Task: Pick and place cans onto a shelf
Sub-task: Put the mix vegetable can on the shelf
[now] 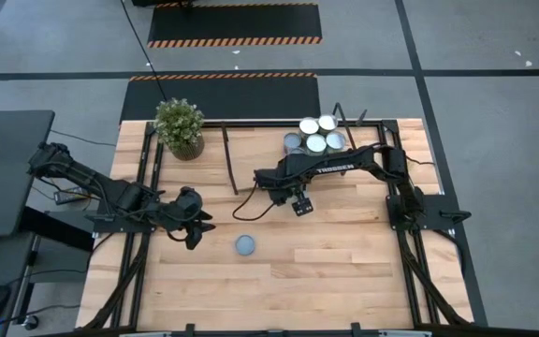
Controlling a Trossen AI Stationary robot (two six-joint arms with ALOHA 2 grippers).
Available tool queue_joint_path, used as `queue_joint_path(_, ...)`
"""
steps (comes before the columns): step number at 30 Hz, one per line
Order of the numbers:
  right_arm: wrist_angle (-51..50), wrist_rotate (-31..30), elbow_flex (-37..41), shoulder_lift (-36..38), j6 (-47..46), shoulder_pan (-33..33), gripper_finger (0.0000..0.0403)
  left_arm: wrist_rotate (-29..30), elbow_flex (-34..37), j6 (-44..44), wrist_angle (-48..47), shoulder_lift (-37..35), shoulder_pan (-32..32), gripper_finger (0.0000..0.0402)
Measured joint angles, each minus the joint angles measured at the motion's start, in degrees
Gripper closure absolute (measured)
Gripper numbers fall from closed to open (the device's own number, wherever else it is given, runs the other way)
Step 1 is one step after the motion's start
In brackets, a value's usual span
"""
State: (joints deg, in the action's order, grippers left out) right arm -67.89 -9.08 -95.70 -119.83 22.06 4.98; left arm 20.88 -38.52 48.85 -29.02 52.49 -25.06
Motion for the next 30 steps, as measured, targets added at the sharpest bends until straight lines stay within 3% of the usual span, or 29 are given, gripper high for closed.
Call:
queue_joint_path(5,1.78,1.47,0.00,0.00,-0.04,0.14,0.0043,0.00,0.00,-0.01,-0.02,0.00,0.00,0.0230)
queue_joint_path(15,0.46,1.88,-0.06,0.00,-2.71,2.25,0.0122,-0.01,0.00,0.01,-0.01,0.00,0.00,0.0230)
queue_joint_path(30,-5.07,4.87,-16.36,-0.02,-16.28,4.24,0.0112,1.20,0.00,-0.64,0.00,0.00,0.13,0.0230)
